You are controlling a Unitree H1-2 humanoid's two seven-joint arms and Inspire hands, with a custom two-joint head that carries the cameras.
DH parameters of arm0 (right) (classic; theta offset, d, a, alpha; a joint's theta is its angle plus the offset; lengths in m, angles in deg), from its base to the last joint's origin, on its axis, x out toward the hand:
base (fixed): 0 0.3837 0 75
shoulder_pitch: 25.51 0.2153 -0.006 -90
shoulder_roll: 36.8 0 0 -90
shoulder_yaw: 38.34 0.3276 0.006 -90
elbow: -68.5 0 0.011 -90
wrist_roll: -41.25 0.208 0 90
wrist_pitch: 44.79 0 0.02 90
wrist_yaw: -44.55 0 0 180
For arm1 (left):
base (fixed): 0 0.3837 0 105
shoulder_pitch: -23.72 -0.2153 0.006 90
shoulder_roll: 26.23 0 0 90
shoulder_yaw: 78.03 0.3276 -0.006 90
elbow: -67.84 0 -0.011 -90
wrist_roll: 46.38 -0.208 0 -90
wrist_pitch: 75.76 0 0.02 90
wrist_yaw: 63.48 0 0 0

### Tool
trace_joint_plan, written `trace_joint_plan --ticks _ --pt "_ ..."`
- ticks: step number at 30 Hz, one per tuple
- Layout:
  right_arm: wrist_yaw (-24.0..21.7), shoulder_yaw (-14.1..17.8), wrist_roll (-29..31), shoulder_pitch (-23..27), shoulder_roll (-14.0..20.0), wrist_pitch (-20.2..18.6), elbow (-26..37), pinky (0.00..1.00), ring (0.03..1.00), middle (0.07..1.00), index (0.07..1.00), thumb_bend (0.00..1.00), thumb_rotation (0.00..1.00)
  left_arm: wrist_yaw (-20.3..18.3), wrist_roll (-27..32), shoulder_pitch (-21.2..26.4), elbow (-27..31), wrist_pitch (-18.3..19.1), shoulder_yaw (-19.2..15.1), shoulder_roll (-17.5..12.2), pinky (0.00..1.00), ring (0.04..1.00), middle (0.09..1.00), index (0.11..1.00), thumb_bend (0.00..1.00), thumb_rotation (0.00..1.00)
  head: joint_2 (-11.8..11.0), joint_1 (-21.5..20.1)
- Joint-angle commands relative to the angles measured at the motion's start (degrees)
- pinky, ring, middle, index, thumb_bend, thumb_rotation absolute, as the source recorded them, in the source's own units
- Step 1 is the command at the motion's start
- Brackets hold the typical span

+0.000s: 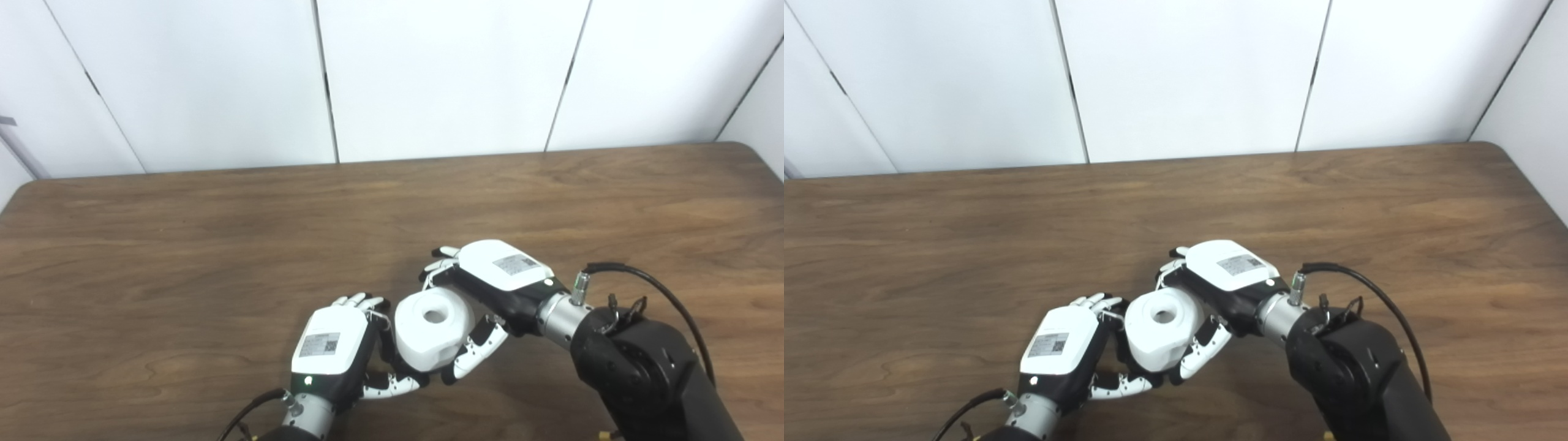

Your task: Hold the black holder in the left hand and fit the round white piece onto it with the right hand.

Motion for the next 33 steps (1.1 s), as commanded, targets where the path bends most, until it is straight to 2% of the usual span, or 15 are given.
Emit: trace_joint_plan --ticks 1,6,12,22,29,33 --pt "0.43 1.14 0.16 2.66 -0.10 0.53 2.47 0.94 0.962 0.840 0.648 1.00 0.37 -4.63 -1.16 -1.54 -6.22 1.63 0.95 -0.93 0.89 0.892 0.825 0.492 0.51 0.05 0.08 -0.07" --pt "-1.12 1.63 0.00 3.94 -0.03 0.31 3.54 0.92 0.974 0.862 0.694 1.00 0.41 -4.35 -1.55 -1.17 -6.99 1.55 1.17 -1.18 0.89 0.892 0.824 0.492 0.51 0.05 -0.16 0.08" --pt "-2.34 1.91 -0.64 4.55 -0.26 0.00 3.89 0.93 0.994 0.892 0.724 1.00 0.40 -4.50 -1.45 -1.01 -7.16 1.77 1.26 -1.32 0.89 0.892 0.824 0.492 0.51 0.05 -0.32 0.04" --pt "-3.34 2.59 -0.58 5.21 -0.25 0.00 3.59 0.93 0.993 0.897 0.732 1.00 0.41 -4.75 -1.26 -0.46 -7.98 2.04 1.27 -1.30 0.89 0.892 0.825 0.492 0.51 0.05 -0.59 -0.04" --pt "-5.73 4.11 0.88 6.68 0.39 -1.26 4.39 0.95 1.000 0.910 0.750 1.00 0.45 -5.39 -1.10 0.12 -8.48 2.23 1.25 -1.46 0.89 0.893 0.828 0.492 0.51 0.05 -0.83 -0.03" --pt "-6.94 5.44 1.50 7.46 0.51 -2.53 5.62 0.97 1.000 0.948 0.789 1.00 0.47 -4.98 -0.84 0.23 -8.92 2.10 1.19 -1.66 0.89 0.892 0.826 0.493 0.51 0.05 -1.06 -0.07"
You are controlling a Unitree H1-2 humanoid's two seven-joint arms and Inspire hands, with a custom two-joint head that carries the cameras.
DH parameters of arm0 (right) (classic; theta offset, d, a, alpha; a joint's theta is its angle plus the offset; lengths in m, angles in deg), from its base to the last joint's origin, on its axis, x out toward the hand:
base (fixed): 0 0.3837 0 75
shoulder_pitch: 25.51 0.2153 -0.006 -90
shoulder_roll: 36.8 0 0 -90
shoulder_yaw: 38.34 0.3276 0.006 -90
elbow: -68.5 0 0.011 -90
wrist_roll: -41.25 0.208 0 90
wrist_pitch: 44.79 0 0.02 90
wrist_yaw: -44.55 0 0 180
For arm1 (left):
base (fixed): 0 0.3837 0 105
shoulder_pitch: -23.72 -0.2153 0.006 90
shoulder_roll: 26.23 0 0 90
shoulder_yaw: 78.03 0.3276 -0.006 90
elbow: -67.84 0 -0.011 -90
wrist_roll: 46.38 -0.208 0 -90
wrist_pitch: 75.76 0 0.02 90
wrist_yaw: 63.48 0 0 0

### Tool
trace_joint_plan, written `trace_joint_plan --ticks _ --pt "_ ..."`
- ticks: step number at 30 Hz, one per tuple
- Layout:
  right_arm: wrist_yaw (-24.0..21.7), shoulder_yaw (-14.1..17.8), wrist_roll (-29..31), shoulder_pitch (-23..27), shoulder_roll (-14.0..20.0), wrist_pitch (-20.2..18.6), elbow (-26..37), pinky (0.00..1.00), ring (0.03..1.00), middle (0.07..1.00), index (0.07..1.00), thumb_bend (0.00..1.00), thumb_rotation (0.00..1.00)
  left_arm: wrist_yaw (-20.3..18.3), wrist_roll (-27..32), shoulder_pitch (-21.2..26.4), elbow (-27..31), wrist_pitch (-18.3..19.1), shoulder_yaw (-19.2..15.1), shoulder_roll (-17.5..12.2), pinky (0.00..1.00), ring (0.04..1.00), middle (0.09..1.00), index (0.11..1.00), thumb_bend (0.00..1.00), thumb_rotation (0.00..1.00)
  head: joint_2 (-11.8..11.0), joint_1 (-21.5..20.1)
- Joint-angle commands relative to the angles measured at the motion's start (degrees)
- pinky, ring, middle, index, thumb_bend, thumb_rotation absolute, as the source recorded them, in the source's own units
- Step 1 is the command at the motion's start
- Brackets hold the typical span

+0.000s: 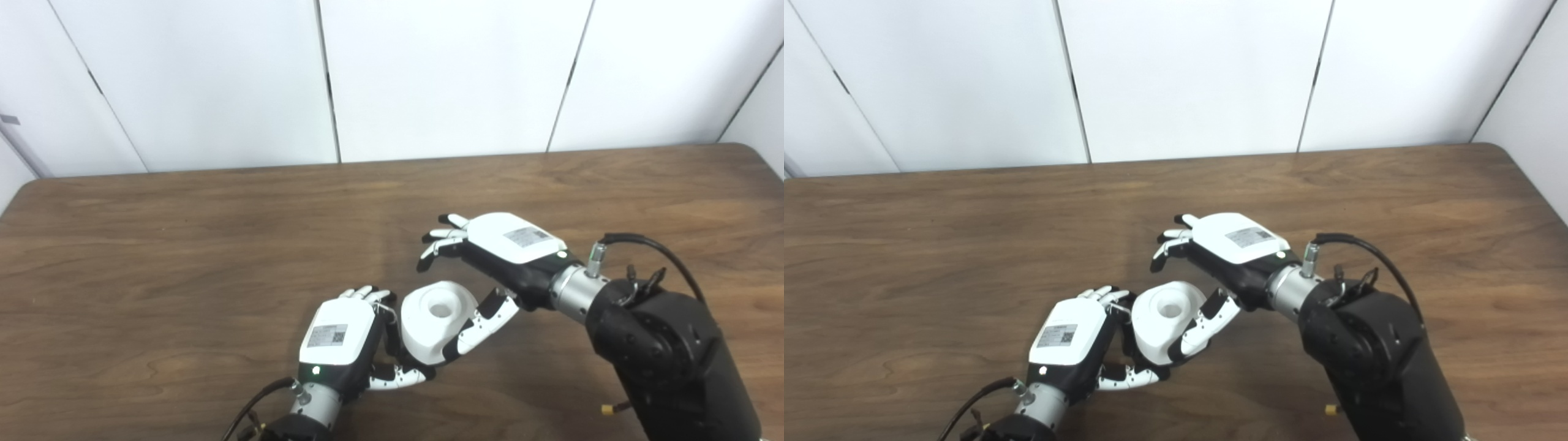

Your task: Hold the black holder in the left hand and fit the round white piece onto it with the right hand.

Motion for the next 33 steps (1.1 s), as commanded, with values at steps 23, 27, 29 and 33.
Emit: trace_joint_plan --ticks 23,27,29,33 --pt "-3.89 4.31 -2.61 6.67 0.60 -2.90 5.79 0.88 1.000 0.960 0.816 1.00 0.47 -9.69 -0.29 -4.55 -0.32 3.38 -1.08 -3.18 0.88 0.880 0.835 0.758 0.91 0.34 1.32 3.81" --pt "-3.51 4.45 -2.50 6.91 0.55 -2.63 4.98 0.88 1.000 0.962 0.815 1.00 0.48 -13.67 -0.50 -4.91 3.22 3.32 -2.24 -3.85 0.87 0.875 0.839 0.780 0.93 0.35 1.52 4.82" --pt "-2.95 4.56 -2.24 6.87 0.45 -2.48 4.35 0.88 1.000 0.962 0.811 1.00 0.48 -16.30 -0.65 -4.96 5.18 3.46 -3.05 -4.34 0.86 0.878 0.843 0.791 0.92 0.33 1.58 5.12" --pt "-1.72 4.83 -1.33 6.42 0.42 -2.06 3.28 0.88 1.000 0.957 0.810 1.00 0.48 -22.91 -1.24 -4.85 9.33 4.81 -5.53 -4.77 0.87 0.890 0.856 0.810 0.93 0.34 1.42 5.63"
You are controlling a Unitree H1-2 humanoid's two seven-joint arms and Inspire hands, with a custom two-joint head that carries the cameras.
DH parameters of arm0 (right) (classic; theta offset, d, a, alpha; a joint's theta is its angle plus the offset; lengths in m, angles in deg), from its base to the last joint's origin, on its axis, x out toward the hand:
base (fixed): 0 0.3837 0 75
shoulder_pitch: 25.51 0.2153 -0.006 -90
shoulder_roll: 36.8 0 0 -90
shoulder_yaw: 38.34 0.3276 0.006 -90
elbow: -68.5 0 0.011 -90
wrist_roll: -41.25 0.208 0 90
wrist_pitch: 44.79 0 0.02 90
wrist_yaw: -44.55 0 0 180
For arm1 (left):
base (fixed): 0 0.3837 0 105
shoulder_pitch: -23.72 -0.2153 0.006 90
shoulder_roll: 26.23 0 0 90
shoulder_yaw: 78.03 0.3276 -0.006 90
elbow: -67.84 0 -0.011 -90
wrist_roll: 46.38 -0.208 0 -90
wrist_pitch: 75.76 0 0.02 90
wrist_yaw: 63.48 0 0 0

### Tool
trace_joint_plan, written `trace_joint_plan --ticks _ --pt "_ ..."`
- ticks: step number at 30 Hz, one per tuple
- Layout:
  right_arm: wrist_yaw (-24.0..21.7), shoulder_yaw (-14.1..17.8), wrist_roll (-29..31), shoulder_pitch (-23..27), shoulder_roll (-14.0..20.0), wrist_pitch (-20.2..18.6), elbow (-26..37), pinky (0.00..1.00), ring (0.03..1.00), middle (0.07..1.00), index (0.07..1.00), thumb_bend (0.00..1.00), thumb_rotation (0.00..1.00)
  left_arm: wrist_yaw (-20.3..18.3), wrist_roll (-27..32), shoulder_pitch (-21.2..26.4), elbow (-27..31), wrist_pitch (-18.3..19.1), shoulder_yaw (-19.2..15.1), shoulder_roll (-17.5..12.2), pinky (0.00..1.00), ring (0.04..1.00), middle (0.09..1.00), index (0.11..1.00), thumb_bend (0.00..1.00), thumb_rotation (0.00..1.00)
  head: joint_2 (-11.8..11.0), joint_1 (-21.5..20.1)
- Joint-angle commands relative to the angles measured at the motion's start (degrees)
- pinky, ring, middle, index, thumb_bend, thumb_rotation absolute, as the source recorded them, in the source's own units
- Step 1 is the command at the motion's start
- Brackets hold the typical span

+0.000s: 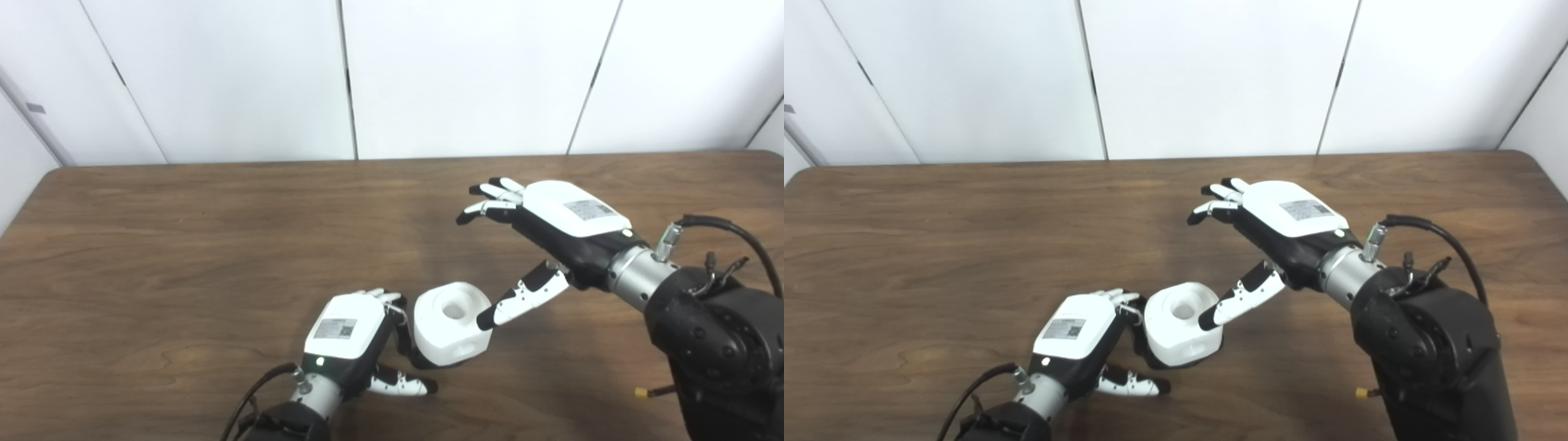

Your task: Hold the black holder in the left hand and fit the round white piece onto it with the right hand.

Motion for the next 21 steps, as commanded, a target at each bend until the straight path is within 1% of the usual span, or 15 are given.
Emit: trace_joint_plan --ticks 1,4,6,9,11,14,19,21 --pt "2.60 1.11 0.38 2.00 0.22 0.67 0.46 0.87 1.000 0.956 0.811 1.00 0.48 -9.81 -1.10 -3.44 0.33 4.70 -2.44 -2.41 0.87 0.891 0.858 0.814 0.94 0.33 -0.02 0.15" --pt "3.36 0.89 0.16 1.83 0.18 0.98 -0.15 0.86 1.000 0.951 0.811 1.00 0.50 -12.49 -0.51 -3.42 3.33 4.57 -5.21 -2.36 0.84 0.886 0.854 0.815 0.95 0.28 -0.25 0.59" --pt "3.83 0.80 0.24 1.82 0.16 1.03 -0.49 0.85 1.000 0.949 0.811 1.00 0.51 -12.63 0.59 -3.59 4.67 3.66 -7.13 -2.46 0.81 0.879 0.848 0.810 0.95 0.27 -0.38 0.86" --pt "4.58 0.81 0.79 1.79 0.23 1.01 -0.95 0.85 1.000 0.949 0.811 1.00 0.50 -11.22 2.30 -3.92 5.91 2.37 -9.58 -2.45 0.78 0.858 0.837 0.798 0.96 0.25 -0.49 1.04" --pt "4.97 0.84 1.15 1.78 0.44 1.10 -1.18 0.85 1.000 0.949 0.810 1.00 0.50 -8.32 3.86 -4.47 6.36 1.42 -11.27 -2.34 0.77 0.850 0.832 0.792 0.97 0.24 -0.55 1.07" --pt "4.89 0.90 1.02 1.68 0.54 0.78 -1.19 0.86 1.000 0.949 0.810 1.00 0.49 -2.84 6.68 -5.72 6.18 -0.17 -13.71 -1.79 0.76 0.841 0.821 0.786 1.00 0.21 -0.56 1.16" --pt "5.42 1.10 1.61 1.51 1.08 1.32 -1.73 0.86 1.000 0.948 0.809 1.00 0.53 5.22 10.15 -7.55 5.64 -2.39 -16.68 -1.02 0.78 0.849 0.833 0.805 0.98 0.20 -0.86 1.36" --pt "5.57 1.32 2.04 1.42 1.31 1.26 -1.88 0.88 1.000 0.950 0.813 1.00 0.52 8.15 11.12 -8.34 5.50 -3.09 -17.76 -0.60 0.78 0.835 0.827 0.809 0.98 0.19 -0.87 1.38"
